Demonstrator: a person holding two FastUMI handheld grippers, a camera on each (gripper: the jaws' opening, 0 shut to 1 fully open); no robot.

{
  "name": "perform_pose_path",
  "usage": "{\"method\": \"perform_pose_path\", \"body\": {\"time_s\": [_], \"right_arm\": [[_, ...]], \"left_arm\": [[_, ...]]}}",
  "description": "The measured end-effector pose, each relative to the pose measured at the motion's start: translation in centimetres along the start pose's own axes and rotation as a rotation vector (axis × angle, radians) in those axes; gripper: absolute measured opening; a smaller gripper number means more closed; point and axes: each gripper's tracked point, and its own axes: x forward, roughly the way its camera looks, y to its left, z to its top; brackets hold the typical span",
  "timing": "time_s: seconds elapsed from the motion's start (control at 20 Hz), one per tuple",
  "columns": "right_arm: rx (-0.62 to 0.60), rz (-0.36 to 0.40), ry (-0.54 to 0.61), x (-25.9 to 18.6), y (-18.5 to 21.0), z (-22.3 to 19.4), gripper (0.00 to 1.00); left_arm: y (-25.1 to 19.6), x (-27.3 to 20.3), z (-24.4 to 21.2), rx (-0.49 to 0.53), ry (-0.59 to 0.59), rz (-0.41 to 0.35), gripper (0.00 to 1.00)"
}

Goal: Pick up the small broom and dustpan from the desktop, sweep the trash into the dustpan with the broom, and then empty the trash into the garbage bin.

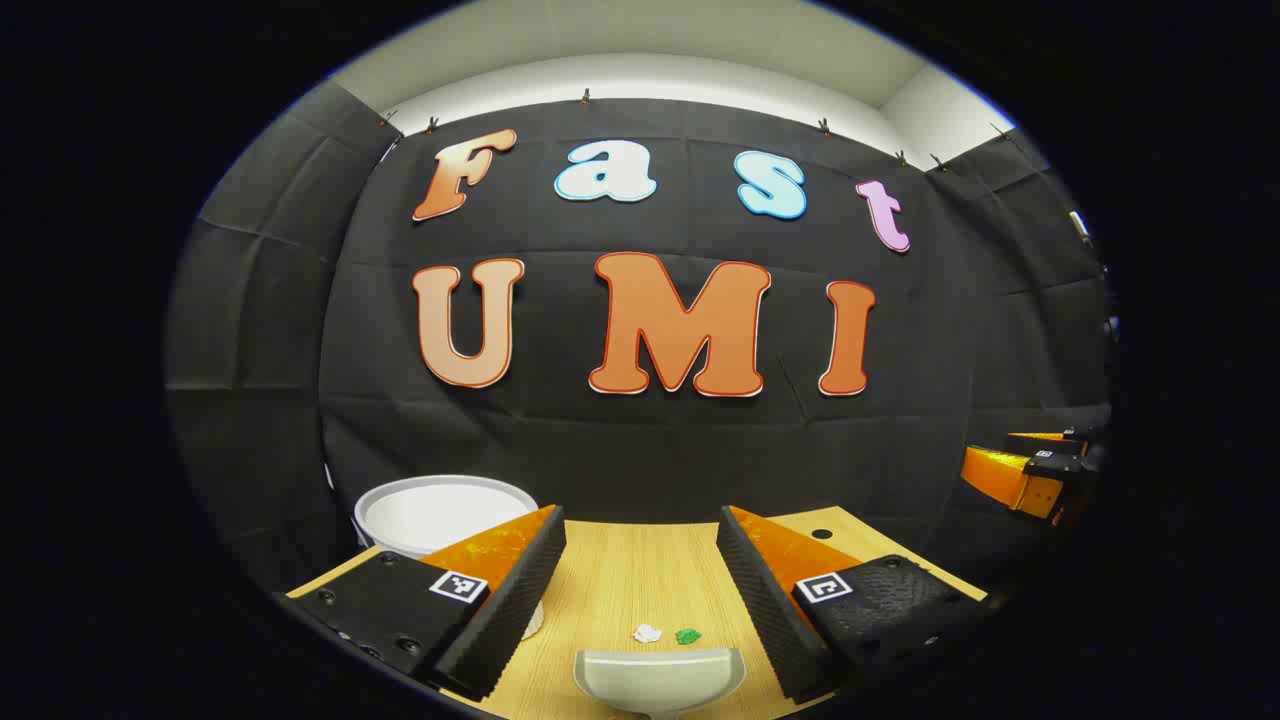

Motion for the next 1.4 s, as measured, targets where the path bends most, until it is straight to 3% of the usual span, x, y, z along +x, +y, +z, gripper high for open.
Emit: {"method": "perform_pose_path", "body": {"time_s": [1.4], "right_arm": [[-0.016,0.028,0.015,1.1,0.4,-0.8,0.92]], "left_arm": [[1.0,0.3,-1.0,0.022,0.030,0.052,0.96]]}}
